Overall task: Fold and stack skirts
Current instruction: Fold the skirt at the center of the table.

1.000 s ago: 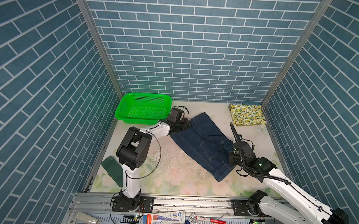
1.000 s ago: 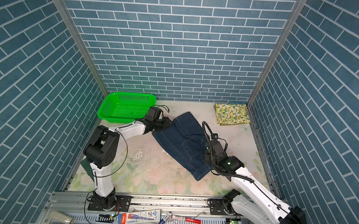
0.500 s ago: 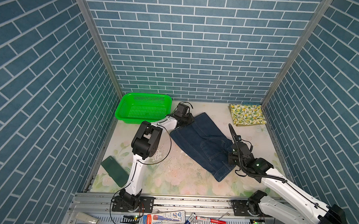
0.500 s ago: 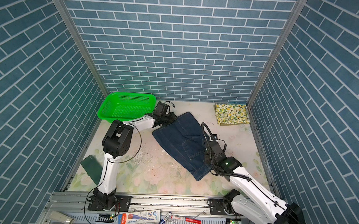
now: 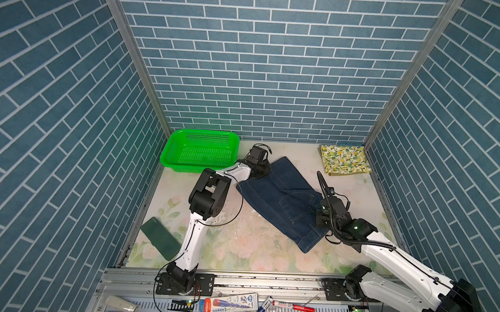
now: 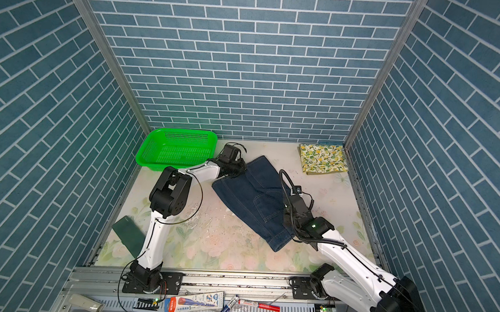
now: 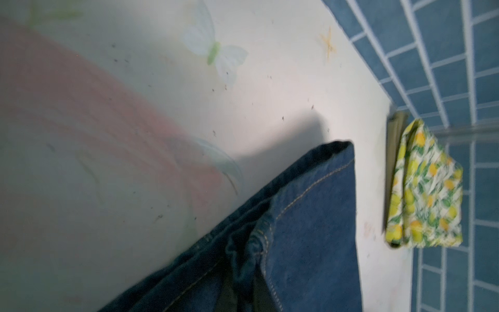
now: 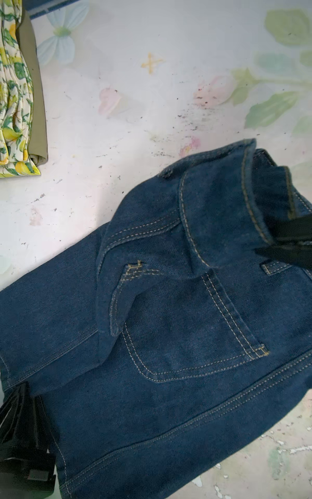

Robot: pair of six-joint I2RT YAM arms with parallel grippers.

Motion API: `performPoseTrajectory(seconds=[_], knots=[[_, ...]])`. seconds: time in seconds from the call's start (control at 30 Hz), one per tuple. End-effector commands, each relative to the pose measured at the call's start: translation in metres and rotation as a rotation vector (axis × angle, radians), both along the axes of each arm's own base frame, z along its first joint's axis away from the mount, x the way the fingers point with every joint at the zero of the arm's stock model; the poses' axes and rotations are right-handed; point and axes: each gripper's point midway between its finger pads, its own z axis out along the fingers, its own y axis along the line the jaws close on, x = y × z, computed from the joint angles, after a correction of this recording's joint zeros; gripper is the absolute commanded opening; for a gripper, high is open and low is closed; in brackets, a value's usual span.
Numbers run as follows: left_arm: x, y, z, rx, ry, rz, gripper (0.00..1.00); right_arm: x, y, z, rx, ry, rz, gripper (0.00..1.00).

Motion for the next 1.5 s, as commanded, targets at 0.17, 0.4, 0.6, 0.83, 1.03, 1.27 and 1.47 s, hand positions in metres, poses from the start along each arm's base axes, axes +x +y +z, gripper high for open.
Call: performPoseTrajectory(seconds=[0.17, 0.4, 0.6, 0.83, 1.03, 1.27, 1.47], knots=[[0.009, -0.007, 0.054, -0.007, -0.089, -0.017, 0.0, -0.003, -0.014, 0.003, -0.019, -0.029, -0.055, 0.0], [-0.002, -0.001, 0.109, -0.011, -0.159, -0.047, 0.0, 0.003, -0.022, 0.037, -0.088, -0.105, -0.041, 0.0], [-0.021, 0.01, 0.145, -0.009, -0.201, -0.067, 0.0, 0.005, -0.028, 0.074, -0.133, -0.163, -0.021, 0.0], [-0.046, 0.042, 0.156, -0.017, -0.202, -0.05, 0.0, -0.003, -0.019, 0.096, -0.075, -0.159, 0.03, 0.0], [-0.072, 0.07, 0.138, -0.021, -0.176, -0.027, 0.0, -0.02, -0.005, 0.075, -0.036, -0.072, 0.066, 0.0], [-0.102, 0.097, 0.087, -0.009, -0.097, 0.0, 0.0, -0.052, 0.014, 0.025, 0.005, 0.076, 0.117, 0.15], [-0.122, 0.109, 0.032, 0.004, -0.01, 0.017, 0.0, -0.079, 0.012, 0.022, 0.141, 0.145, 0.098, 0.73]])
